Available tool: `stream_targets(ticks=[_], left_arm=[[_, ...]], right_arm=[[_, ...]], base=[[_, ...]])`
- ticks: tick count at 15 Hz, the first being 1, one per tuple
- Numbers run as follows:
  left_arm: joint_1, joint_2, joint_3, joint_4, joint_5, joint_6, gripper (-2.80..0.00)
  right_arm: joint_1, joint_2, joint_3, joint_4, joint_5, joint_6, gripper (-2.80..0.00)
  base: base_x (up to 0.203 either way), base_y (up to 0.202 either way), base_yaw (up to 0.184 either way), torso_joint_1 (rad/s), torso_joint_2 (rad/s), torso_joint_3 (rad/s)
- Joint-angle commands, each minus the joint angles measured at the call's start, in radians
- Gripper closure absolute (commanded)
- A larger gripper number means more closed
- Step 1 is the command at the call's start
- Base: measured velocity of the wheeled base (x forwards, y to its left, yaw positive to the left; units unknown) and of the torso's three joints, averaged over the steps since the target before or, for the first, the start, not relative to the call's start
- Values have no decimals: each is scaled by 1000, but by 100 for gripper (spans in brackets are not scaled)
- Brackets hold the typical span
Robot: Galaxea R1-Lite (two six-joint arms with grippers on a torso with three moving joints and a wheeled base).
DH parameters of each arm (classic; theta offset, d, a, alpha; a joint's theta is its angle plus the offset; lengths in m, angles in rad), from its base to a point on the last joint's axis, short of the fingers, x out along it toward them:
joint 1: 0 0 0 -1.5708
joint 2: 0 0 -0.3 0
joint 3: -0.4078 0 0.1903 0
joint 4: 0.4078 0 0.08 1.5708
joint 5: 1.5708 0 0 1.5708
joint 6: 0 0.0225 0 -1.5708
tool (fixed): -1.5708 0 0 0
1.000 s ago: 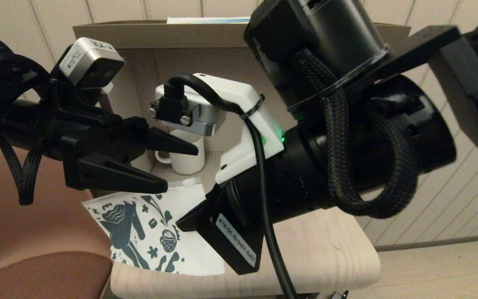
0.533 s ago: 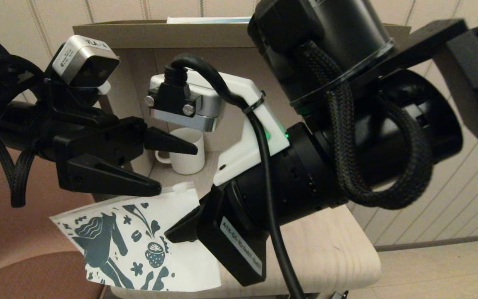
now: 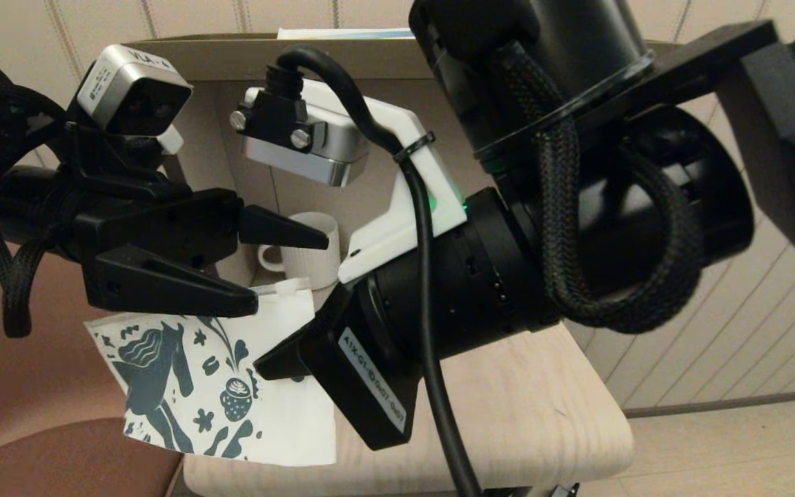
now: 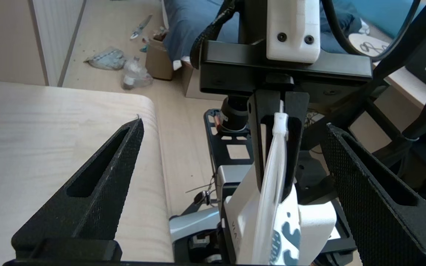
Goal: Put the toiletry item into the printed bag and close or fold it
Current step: Hand it to the other hand
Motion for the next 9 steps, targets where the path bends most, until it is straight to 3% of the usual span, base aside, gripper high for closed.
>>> stream_targets(ticks=[1,6,9], left_arm=[[0,6,-1,5,-9,5,-280],[0,11,-6,4,-10,3,-280],[1,11,-9,7,-8,3,-280]], right_arm=[[0,7,0,-3,0,2,0],[18,25,2,-26,-100,21,0],[18,27,0,-32,-108,24,0]], base=[[0,0,0,0,0,0],[0,0,0,0,0,0],[0,0,0,0,0,0]])
